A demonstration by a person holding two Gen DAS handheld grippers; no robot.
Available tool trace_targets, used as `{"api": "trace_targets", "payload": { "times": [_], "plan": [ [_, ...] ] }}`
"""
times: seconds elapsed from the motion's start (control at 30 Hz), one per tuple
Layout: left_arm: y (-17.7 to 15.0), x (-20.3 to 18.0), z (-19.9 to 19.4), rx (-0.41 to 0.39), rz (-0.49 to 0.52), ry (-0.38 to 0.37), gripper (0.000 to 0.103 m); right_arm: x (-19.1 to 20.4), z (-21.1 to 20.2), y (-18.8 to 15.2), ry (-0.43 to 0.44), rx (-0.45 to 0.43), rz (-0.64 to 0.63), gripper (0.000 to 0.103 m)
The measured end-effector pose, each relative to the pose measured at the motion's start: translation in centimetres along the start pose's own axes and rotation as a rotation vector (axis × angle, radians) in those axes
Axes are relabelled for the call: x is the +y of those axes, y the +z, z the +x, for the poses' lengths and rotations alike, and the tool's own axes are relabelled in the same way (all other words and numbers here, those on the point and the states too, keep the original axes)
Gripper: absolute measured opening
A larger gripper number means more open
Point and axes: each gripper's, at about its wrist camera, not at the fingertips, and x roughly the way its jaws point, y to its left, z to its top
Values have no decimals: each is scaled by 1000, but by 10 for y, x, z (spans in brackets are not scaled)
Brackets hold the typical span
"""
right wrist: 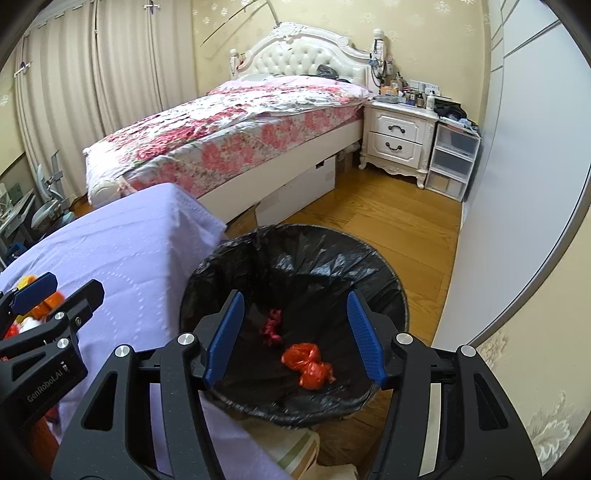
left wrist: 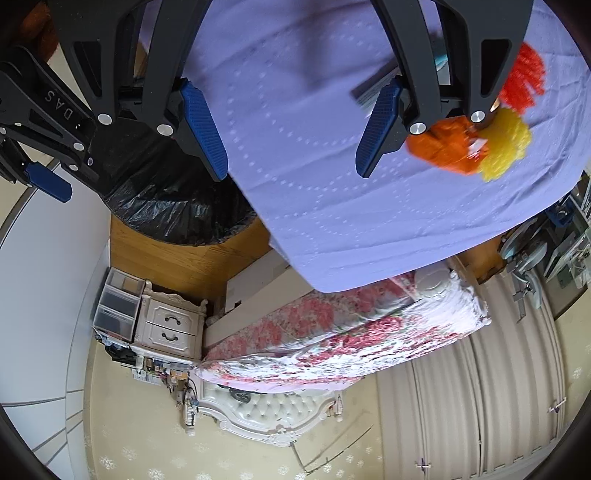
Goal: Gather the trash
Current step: 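Grasp the red mesh bag with the left tool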
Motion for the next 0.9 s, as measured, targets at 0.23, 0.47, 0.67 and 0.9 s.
{"api": "trace_targets", "payload": {
  "times": [0.23,0.47,0.67,0.9],
  "plan": [
    [-18,24,-28,-16,-25,31,70,19,-21,-15,33,3,-36,58],
    [-38,50,-48,-14,-63,66,70,35,-37,-30,69,15,-51,58],
    [-53,74,-61,-14,-102,103,70,52,-44,-42,92,29,-81,58],
    [-69,106,-70,-5,-157,150,70,76,-46,-51,124,47,-126,58]
  ]
}}
